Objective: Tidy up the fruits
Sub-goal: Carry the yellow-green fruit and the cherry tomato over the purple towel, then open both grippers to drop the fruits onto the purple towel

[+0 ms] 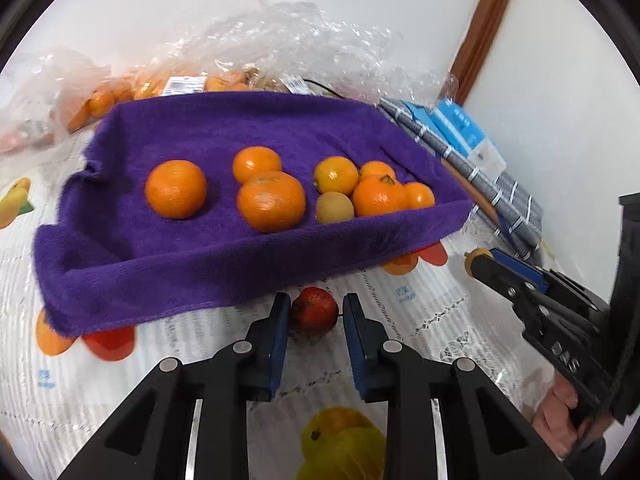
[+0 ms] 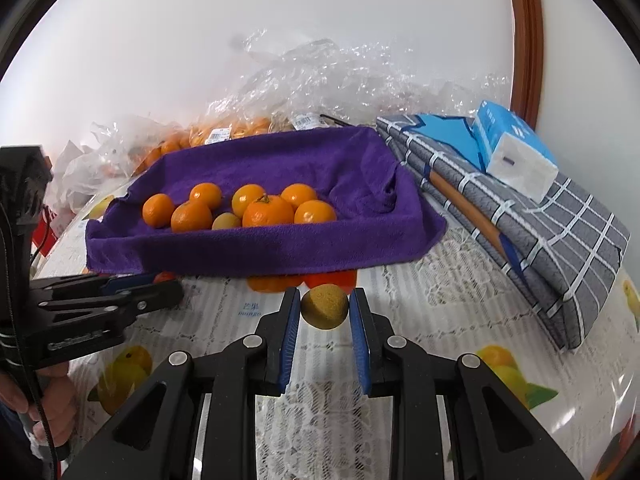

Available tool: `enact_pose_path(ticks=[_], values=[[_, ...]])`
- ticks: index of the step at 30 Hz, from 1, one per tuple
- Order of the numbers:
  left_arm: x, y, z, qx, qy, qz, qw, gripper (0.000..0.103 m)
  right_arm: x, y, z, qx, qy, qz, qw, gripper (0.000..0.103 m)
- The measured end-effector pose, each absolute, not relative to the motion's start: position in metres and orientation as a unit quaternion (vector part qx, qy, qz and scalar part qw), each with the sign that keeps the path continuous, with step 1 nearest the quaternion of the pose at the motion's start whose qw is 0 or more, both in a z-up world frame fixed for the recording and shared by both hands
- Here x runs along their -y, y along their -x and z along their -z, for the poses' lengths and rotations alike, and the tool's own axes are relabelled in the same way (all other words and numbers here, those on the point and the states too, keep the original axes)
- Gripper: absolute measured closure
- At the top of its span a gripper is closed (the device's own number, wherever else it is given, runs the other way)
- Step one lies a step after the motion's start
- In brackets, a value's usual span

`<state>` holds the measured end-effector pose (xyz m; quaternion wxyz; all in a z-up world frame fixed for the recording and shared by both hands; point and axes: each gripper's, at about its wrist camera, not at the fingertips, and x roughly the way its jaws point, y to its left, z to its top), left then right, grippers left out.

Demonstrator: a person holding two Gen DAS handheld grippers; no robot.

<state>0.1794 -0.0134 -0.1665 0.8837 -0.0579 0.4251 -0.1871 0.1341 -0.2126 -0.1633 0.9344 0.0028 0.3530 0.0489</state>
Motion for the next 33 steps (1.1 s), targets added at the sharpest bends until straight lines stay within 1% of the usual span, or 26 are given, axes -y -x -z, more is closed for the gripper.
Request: enact_pose_path(ticks=[5, 8, 11, 15, 19, 23, 33], values=[[-0.01, -0.175, 0.138, -0.395, 0.083, 0.181, 0.897, 0.077, 0.218, -0.153, 0.147, -0.336, -0.006, -0.048, 0.94, 0.078], [-0.025, -0.183, 0.12, -0.379, 0.098, 0.169, 0.905, 0.077, 0.221, -0.167, 0.133, -0.325, -0.002, -0.041, 0.945, 0.078], [-0.036, -0.197, 0.112, -0.368, 0.102, 0.146, 0.913, 0.077, 0.222, -0.184, 0.12, -0.314, 0.006, -0.037, 0.949, 0.078], [-0.049, -0.217, 0.117, -0.366, 0.101, 0.105, 0.919, 0.077, 0.221, -0.204, 0.115, -0.31, 0.012, -0.034, 0.95, 0.078], [-0.057, -0.225, 0.13, -0.369, 0.092, 0.076, 0.922, 0.077, 0.223, -0.222, 0.124, -0.316, -0.001, -0.035, 0.948, 0.078], [-0.06, -0.229, 0.142, -0.38, 0.098, 0.072, 0.917, 0.077, 0.224, -0.229, 0.138, -0.33, -0.008, -0.039, 0.943, 0.078], [-0.056, -0.235, 0.153, -0.397, 0.102, 0.065, 0.91, 0.077, 0.218, -0.239, 0.156, -0.348, -0.004, -0.051, 0.936, 0.078]])
